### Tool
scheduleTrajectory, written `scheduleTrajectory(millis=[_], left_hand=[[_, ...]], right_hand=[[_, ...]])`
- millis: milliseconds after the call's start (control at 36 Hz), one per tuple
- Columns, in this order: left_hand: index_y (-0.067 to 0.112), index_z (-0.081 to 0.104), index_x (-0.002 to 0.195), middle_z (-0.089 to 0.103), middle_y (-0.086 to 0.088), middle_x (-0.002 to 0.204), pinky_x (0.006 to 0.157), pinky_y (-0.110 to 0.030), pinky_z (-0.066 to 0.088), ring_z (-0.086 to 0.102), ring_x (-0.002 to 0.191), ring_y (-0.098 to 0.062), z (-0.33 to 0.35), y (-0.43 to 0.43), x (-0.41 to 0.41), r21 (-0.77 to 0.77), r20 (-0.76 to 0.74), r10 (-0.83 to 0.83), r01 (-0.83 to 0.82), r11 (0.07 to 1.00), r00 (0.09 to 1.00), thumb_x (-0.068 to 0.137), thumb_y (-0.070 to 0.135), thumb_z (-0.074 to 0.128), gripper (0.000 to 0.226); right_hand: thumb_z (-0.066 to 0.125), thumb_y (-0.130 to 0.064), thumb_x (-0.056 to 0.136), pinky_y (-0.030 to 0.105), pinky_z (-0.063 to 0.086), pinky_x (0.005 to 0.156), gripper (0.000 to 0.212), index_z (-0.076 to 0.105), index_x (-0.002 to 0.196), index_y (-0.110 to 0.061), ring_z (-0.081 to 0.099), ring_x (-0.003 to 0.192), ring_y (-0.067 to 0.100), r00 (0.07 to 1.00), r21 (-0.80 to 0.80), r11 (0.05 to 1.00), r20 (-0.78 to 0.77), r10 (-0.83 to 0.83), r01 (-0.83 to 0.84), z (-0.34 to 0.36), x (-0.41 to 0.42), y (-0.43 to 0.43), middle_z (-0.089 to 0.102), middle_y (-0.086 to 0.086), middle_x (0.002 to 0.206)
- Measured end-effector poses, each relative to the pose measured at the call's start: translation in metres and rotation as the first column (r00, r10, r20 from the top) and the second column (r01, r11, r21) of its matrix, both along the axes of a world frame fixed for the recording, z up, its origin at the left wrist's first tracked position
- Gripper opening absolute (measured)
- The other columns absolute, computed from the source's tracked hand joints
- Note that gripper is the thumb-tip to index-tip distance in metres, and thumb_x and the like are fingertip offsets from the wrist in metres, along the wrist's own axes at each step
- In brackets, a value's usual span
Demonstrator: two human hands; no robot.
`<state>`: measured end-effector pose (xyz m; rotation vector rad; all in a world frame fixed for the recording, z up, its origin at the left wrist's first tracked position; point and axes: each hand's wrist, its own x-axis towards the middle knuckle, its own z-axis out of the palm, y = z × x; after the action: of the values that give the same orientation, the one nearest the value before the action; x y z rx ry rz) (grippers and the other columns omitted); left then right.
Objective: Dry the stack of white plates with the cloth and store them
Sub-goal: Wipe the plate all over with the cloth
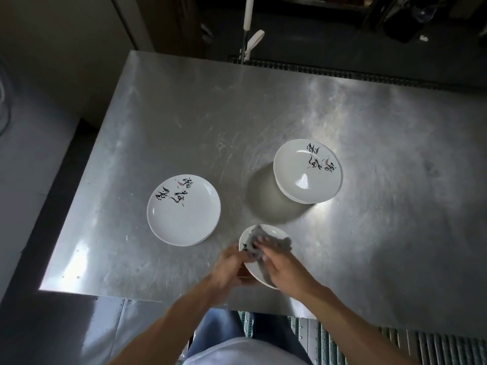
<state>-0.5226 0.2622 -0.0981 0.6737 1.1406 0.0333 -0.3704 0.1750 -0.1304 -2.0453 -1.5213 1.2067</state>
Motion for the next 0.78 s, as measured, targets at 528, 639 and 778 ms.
scheduleTrajectory(millis=[528,639,778], left_hand=[[0.013,0.050,0.120,0.064,-0.013,0.108,0.062,-0.042,0.062,0.066,0.080,-0.027,0.010,-0.003,0.007,-0.017,-0.057,0.036,-0.037,0.999,0.998,0.084,-0.015,0.048,0.046],[0.013,0.046,0.111,0.062,-0.017,0.111,0.067,-0.053,0.061,0.064,0.089,-0.034,0.011,-0.002,0.013,-0.022,-0.092,0.220,-0.223,0.975,0.971,0.084,-0.018,0.044,0.042],[0.020,0.040,0.131,0.062,-0.024,0.120,0.067,-0.052,0.062,0.069,0.088,-0.036,0.010,-0.007,0.012,-0.106,0.003,0.318,-0.315,0.943,0.948,0.082,-0.021,0.041,0.064]], right_hand=[[0.041,-0.005,0.100,0.032,0.010,0.124,0.062,0.027,0.158,-0.018,0.011,0.155,0.018,0.992,-0.075,0.993,0.079,0.094,-0.089,-0.005,0.012,0.006,0.015,0.000,0.168],[0.048,-0.008,0.097,0.035,0.028,0.120,0.052,0.043,0.149,-0.013,0.031,0.148,0.024,0.943,-0.136,0.991,0.331,0.044,0.001,-0.010,0.025,0.005,0.035,0.006,0.158],[0.043,-0.019,0.103,0.021,0.046,0.095,0.027,0.064,0.117,-0.012,0.059,0.105,0.012,0.975,-0.044,0.998,0.215,0.054,-0.045,0.022,0.008,-0.009,0.063,0.002,0.123]])
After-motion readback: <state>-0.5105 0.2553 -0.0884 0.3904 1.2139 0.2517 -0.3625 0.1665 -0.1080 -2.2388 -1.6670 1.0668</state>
